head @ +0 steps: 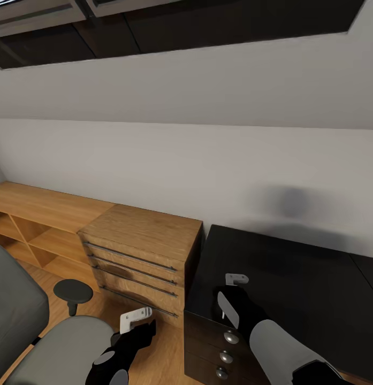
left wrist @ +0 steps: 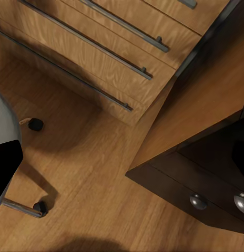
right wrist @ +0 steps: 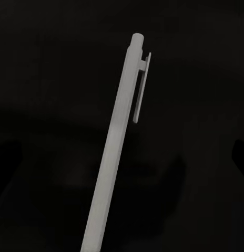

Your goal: In the bedroom, organize the workspace by keeping the computer under the desk, ensuring the monitor is on the desk, placing the keyboard on the desk next to the monitor, placing the mouse on the desk next to the keyboard, moving the folder from the swivel chair onto the desk next to the mouse, stacking the notebook on top of the folder with the pen on top of the notebook, and positioning the swivel chair next to the desk.

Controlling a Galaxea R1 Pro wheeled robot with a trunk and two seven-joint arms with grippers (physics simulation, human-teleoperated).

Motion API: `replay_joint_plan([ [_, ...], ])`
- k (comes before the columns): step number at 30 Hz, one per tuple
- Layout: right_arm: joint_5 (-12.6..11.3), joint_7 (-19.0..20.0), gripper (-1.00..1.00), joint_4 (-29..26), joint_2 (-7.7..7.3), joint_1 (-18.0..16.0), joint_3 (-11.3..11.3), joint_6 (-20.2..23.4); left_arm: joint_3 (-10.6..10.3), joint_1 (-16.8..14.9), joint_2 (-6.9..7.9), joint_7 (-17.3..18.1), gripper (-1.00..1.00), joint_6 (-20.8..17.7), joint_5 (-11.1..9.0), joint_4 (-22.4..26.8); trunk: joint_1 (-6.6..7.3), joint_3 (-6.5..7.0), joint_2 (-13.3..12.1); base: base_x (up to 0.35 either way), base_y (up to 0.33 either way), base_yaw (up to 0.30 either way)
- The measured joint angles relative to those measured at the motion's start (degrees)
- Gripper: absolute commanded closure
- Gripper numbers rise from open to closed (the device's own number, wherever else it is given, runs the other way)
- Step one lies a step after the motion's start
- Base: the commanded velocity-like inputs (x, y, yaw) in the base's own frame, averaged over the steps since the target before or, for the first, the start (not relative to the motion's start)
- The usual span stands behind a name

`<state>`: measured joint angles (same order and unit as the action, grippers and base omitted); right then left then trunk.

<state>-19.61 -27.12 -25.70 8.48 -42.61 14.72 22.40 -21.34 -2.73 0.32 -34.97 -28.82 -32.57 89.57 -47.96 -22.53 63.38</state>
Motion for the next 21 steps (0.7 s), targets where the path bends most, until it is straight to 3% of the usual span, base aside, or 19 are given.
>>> replay_joint_plan([
  [9,0.0,0.0,-1.0,0.03,0.18,0.03,0.0,0.0,0.0,0.04,0.0,-0.03,-1.0,0.05,-0.01,0.0,-1.53,-1.25,2.79,0.0,0.0,0.0],
  [17,0.0,0.0,-1.0,0.03,0.25,0.03,0.0,0.0,0.0,0.03,0.0,-0.02,-1.0,0.08,0.0,0.0,-1.54,-1.26,2.81,0.0,0.0,0.0],
  [21,0.0,0.0,-1.0,0.03,0.26,0.03,0.01,0.0,0.0,0.03,0.0,-0.04,-1.0,0.05,0.0,0.0,-2.41,-1.97,4.4,0.0,0.0,0.0],
])
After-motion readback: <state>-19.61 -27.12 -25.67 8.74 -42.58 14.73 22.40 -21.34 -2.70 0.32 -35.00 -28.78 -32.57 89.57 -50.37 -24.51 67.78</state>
